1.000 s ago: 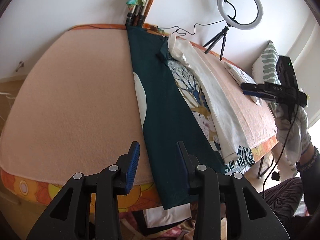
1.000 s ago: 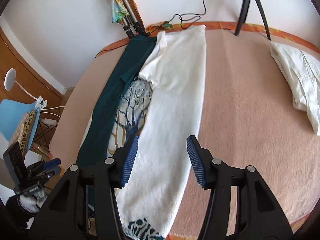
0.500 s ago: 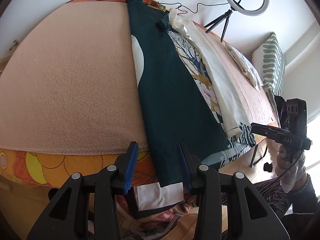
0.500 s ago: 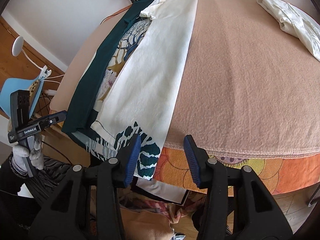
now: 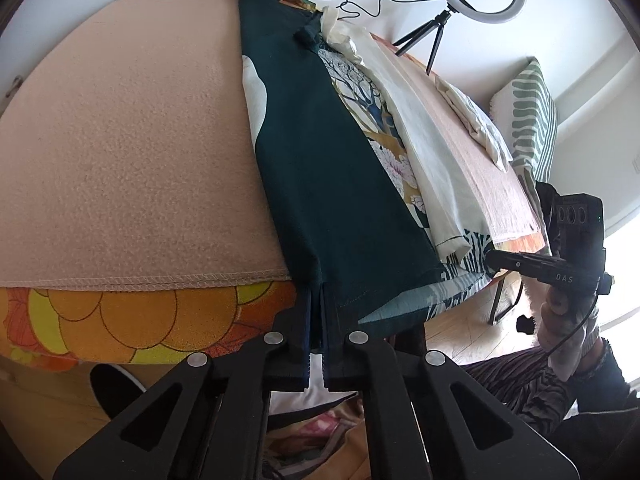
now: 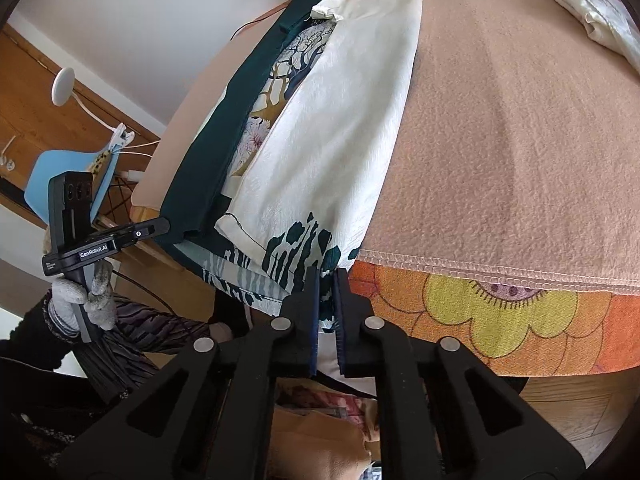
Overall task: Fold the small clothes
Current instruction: 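Move both tools to the hem and grasp the hem edge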
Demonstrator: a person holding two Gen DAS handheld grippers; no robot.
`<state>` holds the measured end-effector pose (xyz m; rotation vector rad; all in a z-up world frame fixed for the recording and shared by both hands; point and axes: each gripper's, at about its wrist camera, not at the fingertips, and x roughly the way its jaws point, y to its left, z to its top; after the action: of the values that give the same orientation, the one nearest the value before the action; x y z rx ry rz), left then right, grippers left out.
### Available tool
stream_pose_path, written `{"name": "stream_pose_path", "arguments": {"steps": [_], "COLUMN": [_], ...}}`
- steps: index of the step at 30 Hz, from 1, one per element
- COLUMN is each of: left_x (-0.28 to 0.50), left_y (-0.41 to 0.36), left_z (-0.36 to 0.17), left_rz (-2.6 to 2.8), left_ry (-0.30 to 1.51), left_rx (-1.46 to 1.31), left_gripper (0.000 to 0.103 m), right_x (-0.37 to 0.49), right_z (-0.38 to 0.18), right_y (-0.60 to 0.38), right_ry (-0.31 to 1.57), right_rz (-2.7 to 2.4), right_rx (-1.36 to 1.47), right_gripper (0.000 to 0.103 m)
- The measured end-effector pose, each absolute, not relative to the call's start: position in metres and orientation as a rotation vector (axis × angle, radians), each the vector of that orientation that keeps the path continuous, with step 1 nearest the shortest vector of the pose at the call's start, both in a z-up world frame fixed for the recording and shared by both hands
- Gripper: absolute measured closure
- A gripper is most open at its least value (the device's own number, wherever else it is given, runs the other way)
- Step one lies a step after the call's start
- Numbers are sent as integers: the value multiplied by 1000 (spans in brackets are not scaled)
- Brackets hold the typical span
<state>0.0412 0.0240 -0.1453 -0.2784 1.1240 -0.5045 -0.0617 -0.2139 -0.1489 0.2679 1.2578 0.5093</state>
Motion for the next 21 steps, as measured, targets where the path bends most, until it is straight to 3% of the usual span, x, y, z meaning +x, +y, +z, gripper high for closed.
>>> {"name": "stream_pose_path", "arguments": {"steps": [7, 21], "left_x": [53, 142], "left_y": [29, 33], "left_z": [-120, -96], "left_rz": [-546, -462], "left_ry": [1048, 955], "left_rx": [-376, -419], "left_gripper": [102, 102], "right_x": [-49, 43], "right_z": [-128, -108], "right_y": [-228, -239], "right_ry": [1190, 1104], "right_rz": [561, 447], "right_rx": [478, 554], "right_gripper": [99, 99]}}
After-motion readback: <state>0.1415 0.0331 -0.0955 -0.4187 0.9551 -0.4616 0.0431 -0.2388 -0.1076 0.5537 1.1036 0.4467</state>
